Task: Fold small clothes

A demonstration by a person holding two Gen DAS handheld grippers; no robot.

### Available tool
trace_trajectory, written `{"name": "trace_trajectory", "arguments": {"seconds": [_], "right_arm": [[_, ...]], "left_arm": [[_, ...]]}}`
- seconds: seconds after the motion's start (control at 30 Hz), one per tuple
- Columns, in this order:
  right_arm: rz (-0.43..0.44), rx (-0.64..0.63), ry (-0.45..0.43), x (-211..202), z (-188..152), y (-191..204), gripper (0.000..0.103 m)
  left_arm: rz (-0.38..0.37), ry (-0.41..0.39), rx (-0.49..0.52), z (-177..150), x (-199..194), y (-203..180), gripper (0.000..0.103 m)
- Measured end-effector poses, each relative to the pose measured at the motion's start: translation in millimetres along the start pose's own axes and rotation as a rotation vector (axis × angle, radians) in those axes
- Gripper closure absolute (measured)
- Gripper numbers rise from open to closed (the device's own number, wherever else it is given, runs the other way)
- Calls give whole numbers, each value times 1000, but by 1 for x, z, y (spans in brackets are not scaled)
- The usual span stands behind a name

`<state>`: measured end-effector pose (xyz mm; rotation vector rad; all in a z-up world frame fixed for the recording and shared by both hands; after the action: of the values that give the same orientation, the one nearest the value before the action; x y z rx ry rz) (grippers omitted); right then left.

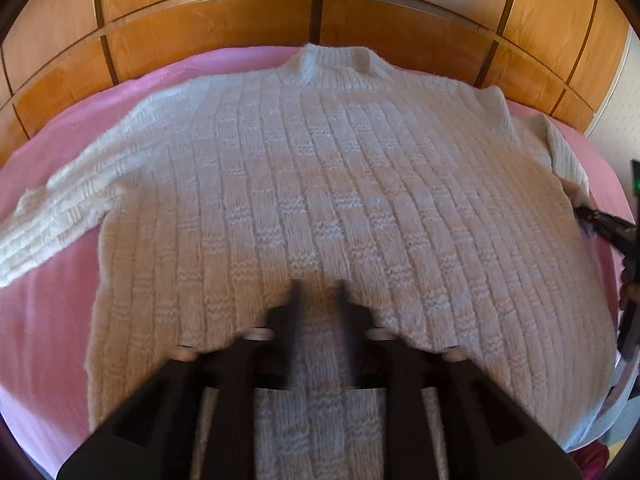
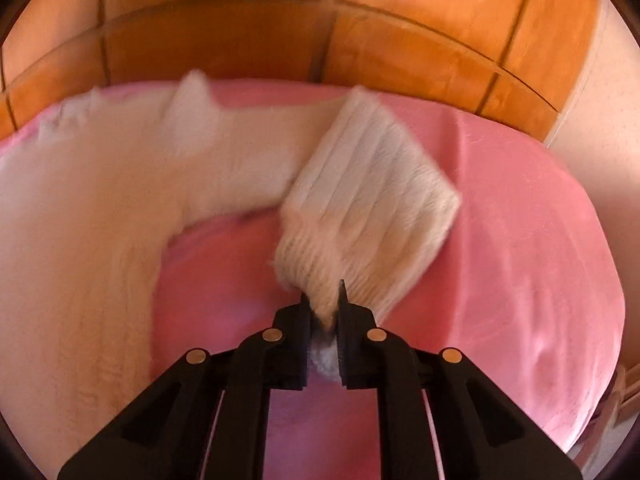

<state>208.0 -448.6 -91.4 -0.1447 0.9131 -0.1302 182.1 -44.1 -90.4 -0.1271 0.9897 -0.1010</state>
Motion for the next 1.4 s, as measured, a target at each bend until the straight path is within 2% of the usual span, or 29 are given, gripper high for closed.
{"name": "trace_trajectory", "arguments": {"seconds": [0.03, 0.07, 0.2, 0.3, 0.47, 0.6, 0.67, 0.73, 0.8, 0.83, 0.9, 0.97, 1.0, 1.03, 1.1, 1.2, 1.27, 1.33, 1.4], "right_arm": [[23, 47, -44, -19, 5, -14, 94], [24, 68, -74, -31, 10, -24, 94], [45, 196, -199, -94, 21, -79, 94], [49, 320, -287, -139, 28, -134, 95], [-41, 412, -341, -163, 45, -201, 95], [-151, 459, -255, -130, 44, -246, 95], [-229, 492, -144, -89, 31, -270, 95], [-244, 543, -46, -51, 13, -286, 95], [-213, 584, 28, -18, -4, -289, 93], [-198, 602, 44, -8, -9, -289, 91], [-191, 626, 50, 1, -19, -279, 64], [-151, 625, 34, -4, -25, -258, 56], [-120, 614, 25, -8, -23, -246, 56], [-48, 590, 12, -12, -22, -226, 56], [140, 513, -1, -22, -19, -174, 56], [384, 389, 21, -31, -17, -91, 56], [510, 351, 42, -33, -19, -47, 57], [601, 331, 71, -28, -19, -12, 58], [654, 328, 112, -23, -26, 18, 59]], "left_arm": [[1, -8, -7, 1, -1, 0, 44], [4, -19, -14, 3, -1, -1, 38], [3, -12, -7, 2, 1, -3, 37], [15, -16, 15, 1, 4, -6, 37], [9, -8, 17, 5, 4, -6, 37], [25, -7, 8, 11, 8, -2, 37], [28, -3, -9, 15, 10, 1, 37], [34, -1, -11, 17, 12, 2, 37], [42, 0, -1, 18, 13, 2, 37], [48, 0, 6, 19, 14, 2, 37], [55, -2, 12, 20, 14, 3, 37], [56, -8, 16, 21, 13, 4, 37], [61, -11, 19, 22, 12, 6, 37], [71, -20, 23, 24, 11, 9, 37], [83, -39, 4, 28, 7, 17, 37], [96, -43, -78, 32, 1, 41, 37], [100, -49, -121, 32, -5, 57, 37], [128, -59, -132, 29, -11, 69, 37], [135, -64, -148, 22, -17, 81, 37]]}}
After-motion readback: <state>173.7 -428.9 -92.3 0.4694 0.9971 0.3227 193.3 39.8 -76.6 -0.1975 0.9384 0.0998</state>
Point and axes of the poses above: each gripper's, at about its wrist camera, not at the fingertips, and x roughly the way its jaws point, y to its left, z to its top, the point moved 4 cm from there along x, roughly the way its jaws point, and after that the axes turned 7 degrees about -x, right-handed, at the moved point
